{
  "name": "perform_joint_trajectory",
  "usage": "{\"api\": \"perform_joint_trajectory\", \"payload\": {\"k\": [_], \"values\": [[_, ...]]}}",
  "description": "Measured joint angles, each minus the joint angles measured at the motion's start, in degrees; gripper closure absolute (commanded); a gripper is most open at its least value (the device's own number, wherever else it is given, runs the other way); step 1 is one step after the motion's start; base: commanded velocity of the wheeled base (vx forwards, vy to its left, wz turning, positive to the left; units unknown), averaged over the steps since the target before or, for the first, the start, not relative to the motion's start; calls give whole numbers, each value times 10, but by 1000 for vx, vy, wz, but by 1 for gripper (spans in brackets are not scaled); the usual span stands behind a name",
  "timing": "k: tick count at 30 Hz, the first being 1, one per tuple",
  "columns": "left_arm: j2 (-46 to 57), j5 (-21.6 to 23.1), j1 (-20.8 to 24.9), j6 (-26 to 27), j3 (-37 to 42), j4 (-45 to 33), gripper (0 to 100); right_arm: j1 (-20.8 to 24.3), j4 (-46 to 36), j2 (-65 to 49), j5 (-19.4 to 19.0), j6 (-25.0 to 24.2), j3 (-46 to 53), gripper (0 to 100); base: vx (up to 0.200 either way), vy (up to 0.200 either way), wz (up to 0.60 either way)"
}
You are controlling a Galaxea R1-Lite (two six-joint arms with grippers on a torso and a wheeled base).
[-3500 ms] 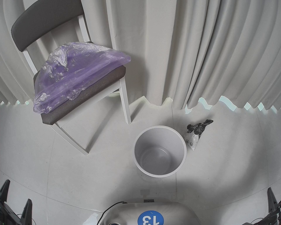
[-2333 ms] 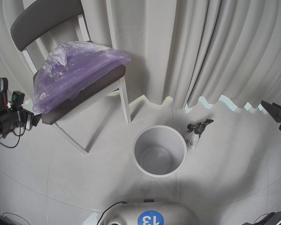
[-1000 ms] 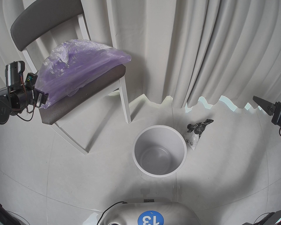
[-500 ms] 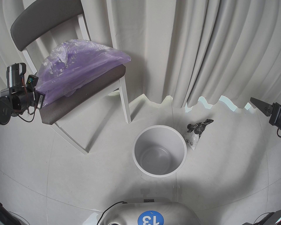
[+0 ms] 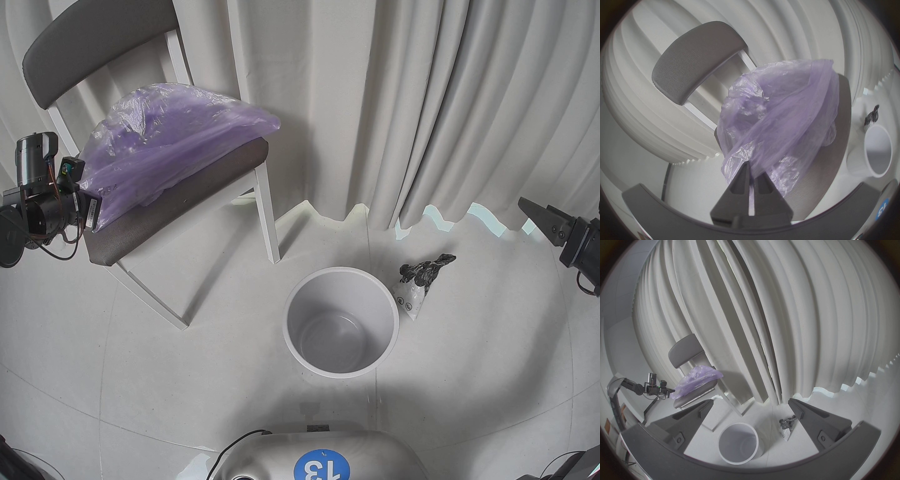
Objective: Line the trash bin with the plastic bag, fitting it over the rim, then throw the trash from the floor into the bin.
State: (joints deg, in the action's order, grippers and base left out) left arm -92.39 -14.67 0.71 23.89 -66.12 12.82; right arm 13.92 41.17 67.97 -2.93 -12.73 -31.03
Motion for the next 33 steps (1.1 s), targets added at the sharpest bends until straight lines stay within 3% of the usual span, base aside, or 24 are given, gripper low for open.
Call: {"api": "perform_joint_trajectory", "payload": {"k": [4, 14, 23, 33], "values": [[11, 1, 38, -27, -21, -1, 100, 53, 41, 22, 44, 4, 21, 0, 0, 0, 0], [37, 1, 139, -54, -101, -24, 100, 138, 54, 61, 61, 10, 38, 0, 0, 0, 0], [58, -6, 215, -53, -208, -117, 100, 194, 79, 94, 74, 22, 29, 0, 0, 0, 0], [60, -40, 311, -49, -385, -231, 100, 235, 122, 156, 104, 29, 8, 0, 0, 0, 0]]}}
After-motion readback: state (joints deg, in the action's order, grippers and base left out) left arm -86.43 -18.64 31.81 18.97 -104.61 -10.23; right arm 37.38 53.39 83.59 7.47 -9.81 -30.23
